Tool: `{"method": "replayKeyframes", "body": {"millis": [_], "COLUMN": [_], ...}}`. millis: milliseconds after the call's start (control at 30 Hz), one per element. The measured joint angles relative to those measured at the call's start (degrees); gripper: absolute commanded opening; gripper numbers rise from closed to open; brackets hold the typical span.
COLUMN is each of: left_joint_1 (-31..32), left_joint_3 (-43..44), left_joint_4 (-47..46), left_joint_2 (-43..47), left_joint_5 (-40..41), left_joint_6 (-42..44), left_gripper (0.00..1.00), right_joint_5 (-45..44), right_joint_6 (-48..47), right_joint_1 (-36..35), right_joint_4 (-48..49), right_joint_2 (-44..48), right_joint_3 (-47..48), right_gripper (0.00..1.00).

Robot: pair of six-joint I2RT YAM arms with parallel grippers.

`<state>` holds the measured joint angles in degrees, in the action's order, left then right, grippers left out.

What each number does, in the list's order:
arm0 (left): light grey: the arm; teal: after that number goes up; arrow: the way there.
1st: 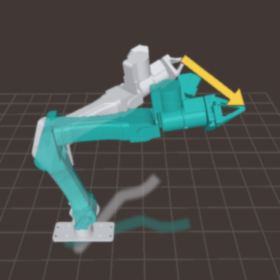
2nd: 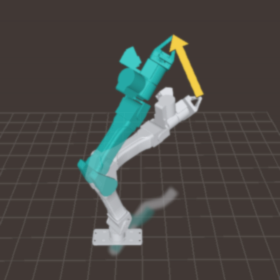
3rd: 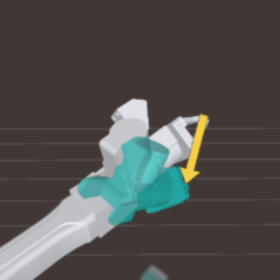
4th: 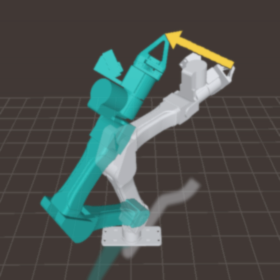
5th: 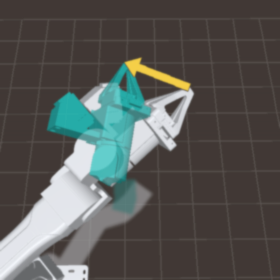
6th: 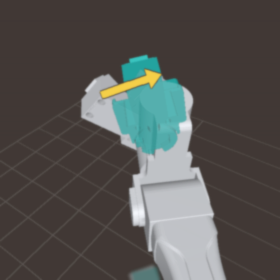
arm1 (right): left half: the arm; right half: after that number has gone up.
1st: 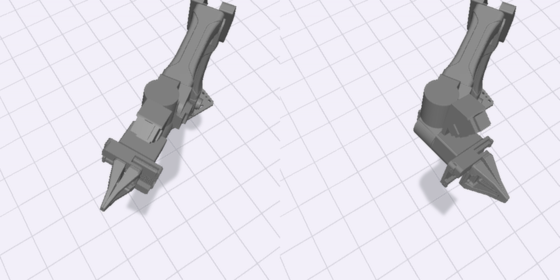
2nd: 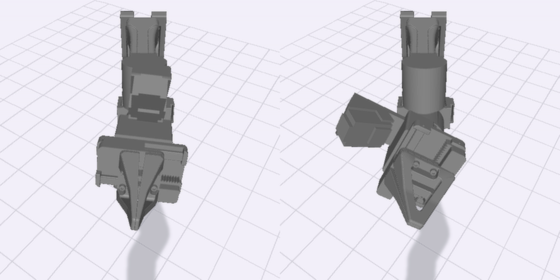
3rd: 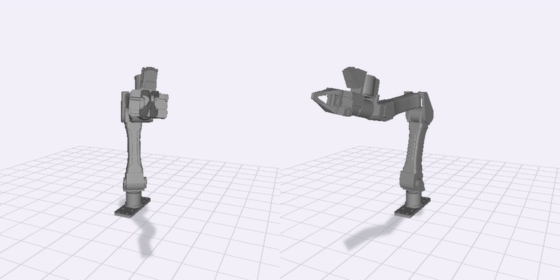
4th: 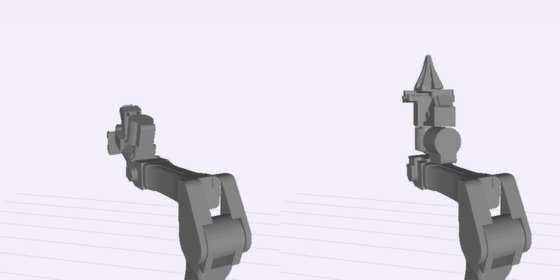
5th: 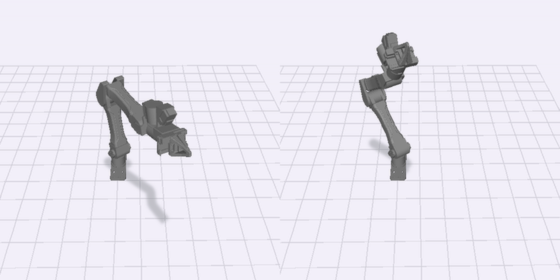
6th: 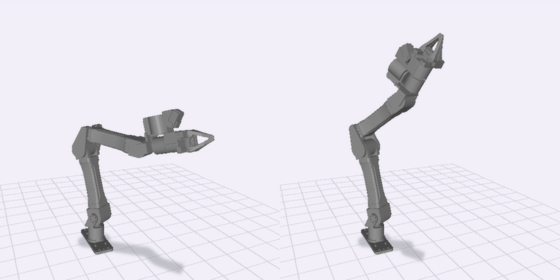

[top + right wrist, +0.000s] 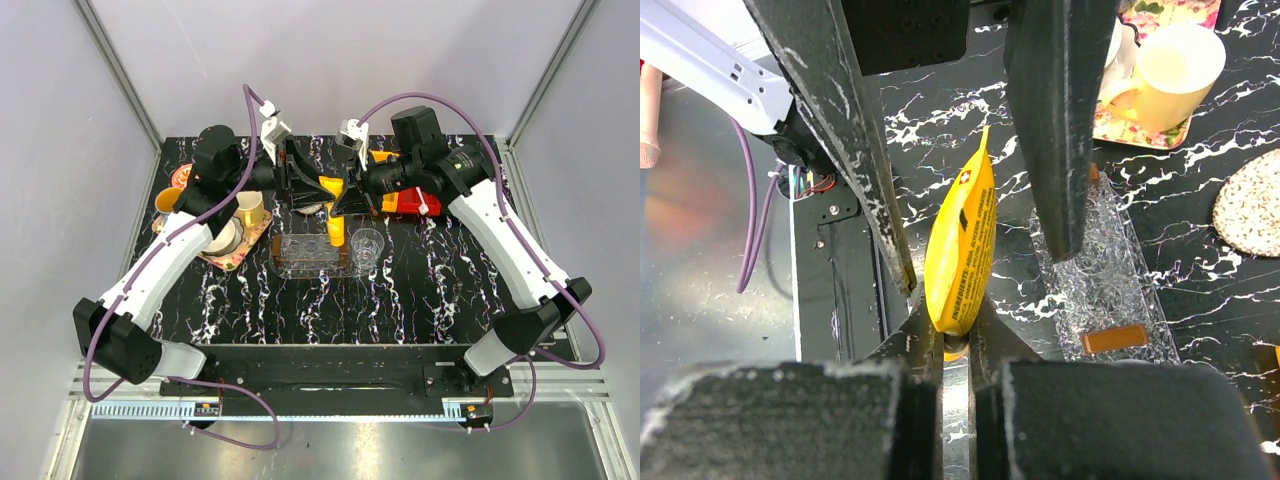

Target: Prepare toiletry sets of a toothbrush and toothpaste on the tray

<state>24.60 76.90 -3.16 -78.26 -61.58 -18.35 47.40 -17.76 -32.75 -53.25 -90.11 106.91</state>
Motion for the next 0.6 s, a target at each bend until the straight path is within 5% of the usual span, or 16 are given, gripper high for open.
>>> {"method": "replayKeyframes", "body": {"millis": [600], "left_joint_1": [0.5], "left_joint_3": [0.0], "left_joint_4": [-0.5], "left_joint_2": [-0.3], "left_joint_5": [-1.8], "left_joint_6": [-1.2], "left_gripper": [0.0], "right_joint_5": [0.3], "right_joint_6": [-0.4], "right_joint_1": [-0.2], "right_joint_4": [0.0], "right_joint_2": [-0.6], "right_joint_3": [-0.1], "right_gripper": [0.0]}}
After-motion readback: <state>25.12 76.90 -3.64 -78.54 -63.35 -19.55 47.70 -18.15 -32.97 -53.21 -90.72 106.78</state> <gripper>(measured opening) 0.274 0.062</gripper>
